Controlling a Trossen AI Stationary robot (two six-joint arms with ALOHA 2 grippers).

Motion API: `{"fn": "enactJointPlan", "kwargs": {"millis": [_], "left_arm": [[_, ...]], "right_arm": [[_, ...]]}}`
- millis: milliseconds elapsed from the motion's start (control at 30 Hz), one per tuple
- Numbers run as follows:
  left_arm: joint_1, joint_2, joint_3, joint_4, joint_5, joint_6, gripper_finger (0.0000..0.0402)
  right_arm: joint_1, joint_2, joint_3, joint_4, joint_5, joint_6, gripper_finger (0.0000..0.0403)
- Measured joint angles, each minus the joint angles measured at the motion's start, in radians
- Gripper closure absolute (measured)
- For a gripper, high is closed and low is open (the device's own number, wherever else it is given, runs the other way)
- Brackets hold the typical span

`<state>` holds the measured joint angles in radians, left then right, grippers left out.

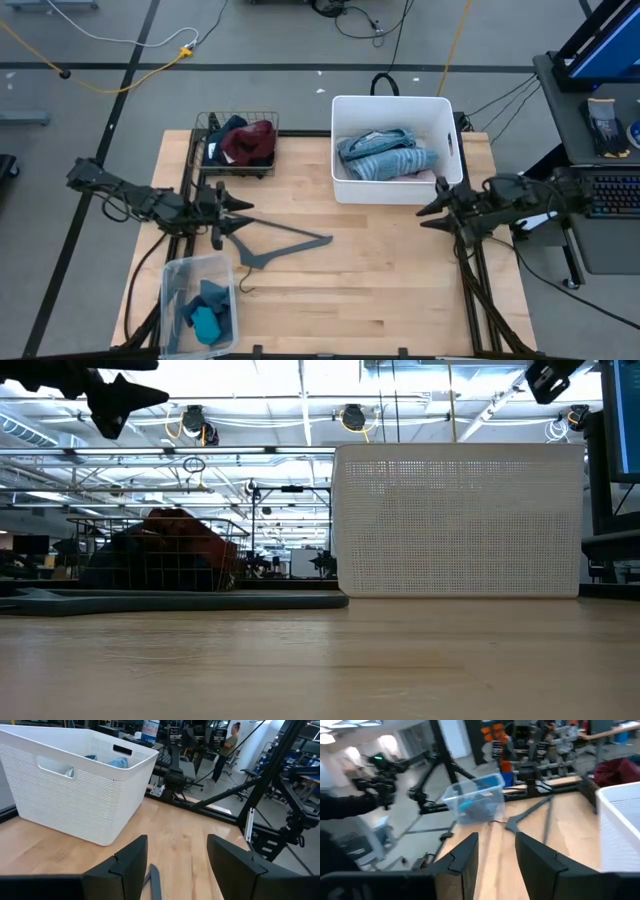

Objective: Pick & Place Cloths
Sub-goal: Return to Home Position

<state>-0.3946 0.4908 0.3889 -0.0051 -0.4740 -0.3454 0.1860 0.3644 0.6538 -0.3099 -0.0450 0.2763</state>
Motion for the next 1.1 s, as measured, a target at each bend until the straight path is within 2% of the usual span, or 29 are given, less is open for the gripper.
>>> {"fn": "enactJointPlan", "kwargs": {"millis": [333,533,800,900,1000,1100], "left_arm": [[0.0,-0.054,0.0,-0.022,0.0,0.022,0.0192],[0.0,-0.071,0.0,-0.022,0.0,0.03,0.0192],[0.0,-0.073,0.0,-0.022,0.0,0.037,0.0192],[0.0,-0.073,0.0,-0.022,-0.002,0.037,0.0192],[0.0,-0.073,0.0,-0.022,-0.038,0.039,0.0192],[0.0,-0.073,0.0,-0.022,-0.082,0.061,0.0192]], "right_arm": [[0.0,-0.21,-0.147,0.103,-0.113,0.029,0.0282],[0.0,-0.304,-0.229,0.121,-0.113,0.042,0.0282],[0.0,-0.316,-0.425,0.123,-0.106,-0.056,0.0282],[0.0,-0.316,-0.482,0.19,-0.069,-0.061,0.0282],[0.0,-0.317,-0.513,0.258,-0.056,-0.093,0.0282],[0.0,-0.316,-0.527,0.251,-0.054,-0.144,0.0282]]}}
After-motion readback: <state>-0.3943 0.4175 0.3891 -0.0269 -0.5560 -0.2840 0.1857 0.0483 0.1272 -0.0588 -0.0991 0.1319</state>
